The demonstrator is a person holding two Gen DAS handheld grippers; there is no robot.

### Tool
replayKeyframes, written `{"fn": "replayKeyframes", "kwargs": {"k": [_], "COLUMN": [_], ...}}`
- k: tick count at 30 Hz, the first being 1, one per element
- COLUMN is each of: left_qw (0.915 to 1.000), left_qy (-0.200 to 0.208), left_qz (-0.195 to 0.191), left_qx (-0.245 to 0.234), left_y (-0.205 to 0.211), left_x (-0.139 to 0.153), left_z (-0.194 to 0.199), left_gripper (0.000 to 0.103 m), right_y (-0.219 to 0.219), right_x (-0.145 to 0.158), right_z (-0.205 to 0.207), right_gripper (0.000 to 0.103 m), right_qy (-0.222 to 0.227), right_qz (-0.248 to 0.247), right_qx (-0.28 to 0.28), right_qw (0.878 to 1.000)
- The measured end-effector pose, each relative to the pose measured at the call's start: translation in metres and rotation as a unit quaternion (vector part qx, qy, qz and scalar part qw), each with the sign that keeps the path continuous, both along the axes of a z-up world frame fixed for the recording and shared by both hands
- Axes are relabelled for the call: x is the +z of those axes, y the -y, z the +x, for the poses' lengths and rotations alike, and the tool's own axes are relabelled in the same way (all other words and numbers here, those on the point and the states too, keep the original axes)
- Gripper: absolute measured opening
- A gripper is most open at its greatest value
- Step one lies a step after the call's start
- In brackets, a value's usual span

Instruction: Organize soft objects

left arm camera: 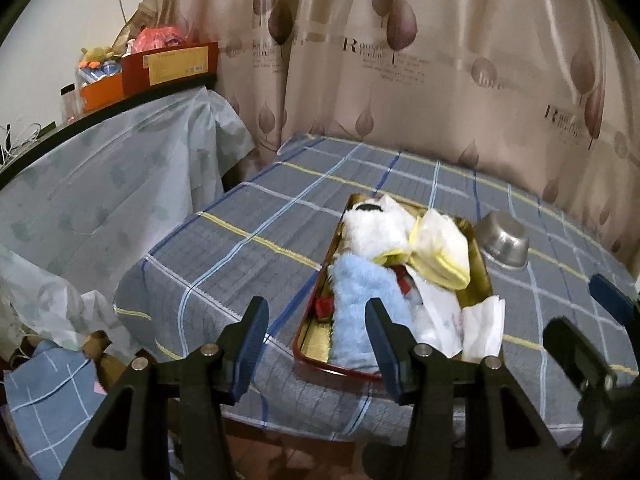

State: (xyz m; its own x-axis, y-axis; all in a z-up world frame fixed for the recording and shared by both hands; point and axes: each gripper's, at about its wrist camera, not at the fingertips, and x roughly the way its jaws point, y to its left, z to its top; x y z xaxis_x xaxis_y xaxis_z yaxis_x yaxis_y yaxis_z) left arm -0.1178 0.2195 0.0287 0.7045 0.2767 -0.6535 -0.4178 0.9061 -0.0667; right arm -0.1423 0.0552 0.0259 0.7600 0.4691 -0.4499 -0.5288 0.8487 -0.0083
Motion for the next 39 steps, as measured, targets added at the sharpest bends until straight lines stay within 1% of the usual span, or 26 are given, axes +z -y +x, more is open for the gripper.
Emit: {"fn": "replayKeyframes", "kwargs": {"k": [1, 4, 7, 9, 10, 13, 14, 20, 30, 39], "left_qw": [1.0000, 0.9999, 0.9993, 0.9986, 0.9984, 0.9976, 0.9974, 0.9967, 0.9973, 0.9983], "left_qy": [0.003, 0.014, 0.031, 0.040, 0.041, 0.045, 0.046, 0.051, 0.040, 0.043], "left_qz": [0.000, 0.004, 0.015, 0.029, 0.034, 0.045, 0.049, 0.058, 0.058, 0.039], "left_qx": [-0.001, -0.006, -0.012, -0.016, -0.018, -0.026, -0.025, -0.026, -0.022, -0.008], "left_y": [0.000, 0.003, 0.010, 0.016, 0.018, 0.025, 0.027, 0.030, 0.027, 0.019], "left_x": [0.001, 0.005, 0.011, 0.014, 0.015, 0.018, 0.019, 0.020, 0.016, 0.015], "left_z": [-0.001, -0.003, -0.008, -0.010, -0.011, -0.012, -0.013, -0.014, -0.012, -0.015], "left_gripper": [0.051, 0.051, 0.051, 0.051, 0.051, 0.051, 0.051, 0.051, 0.052, 0.051], "right_y": [0.000, 0.004, 0.010, 0.014, 0.016, 0.018, 0.018, 0.014, 0.009, 0.009], "right_x": [0.002, 0.006, 0.009, 0.011, 0.012, 0.017, 0.018, 0.017, 0.010, 0.009], "right_z": [-0.004, -0.007, -0.009, -0.011, -0.014, -0.023, -0.026, -0.028, -0.028, -0.028], "right_gripper": [0.102, 0.102, 0.102, 0.102, 0.102, 0.102, 0.102, 0.102, 0.102, 0.102], "right_qy": [0.007, 0.012, 0.007, 0.011, 0.016, 0.050, 0.059, 0.056, 0.043, 0.040], "right_qz": [-0.004, -0.001, -0.001, 0.001, 0.001, -0.013, -0.016, -0.023, -0.029, -0.030], "right_qx": [-0.014, -0.034, -0.048, -0.060, -0.067, -0.109, -0.113, -0.096, -0.082, -0.076], "right_qw": [1.000, 0.999, 0.999, 0.998, 0.998, 0.993, 0.992, 0.994, 0.995, 0.996]}}
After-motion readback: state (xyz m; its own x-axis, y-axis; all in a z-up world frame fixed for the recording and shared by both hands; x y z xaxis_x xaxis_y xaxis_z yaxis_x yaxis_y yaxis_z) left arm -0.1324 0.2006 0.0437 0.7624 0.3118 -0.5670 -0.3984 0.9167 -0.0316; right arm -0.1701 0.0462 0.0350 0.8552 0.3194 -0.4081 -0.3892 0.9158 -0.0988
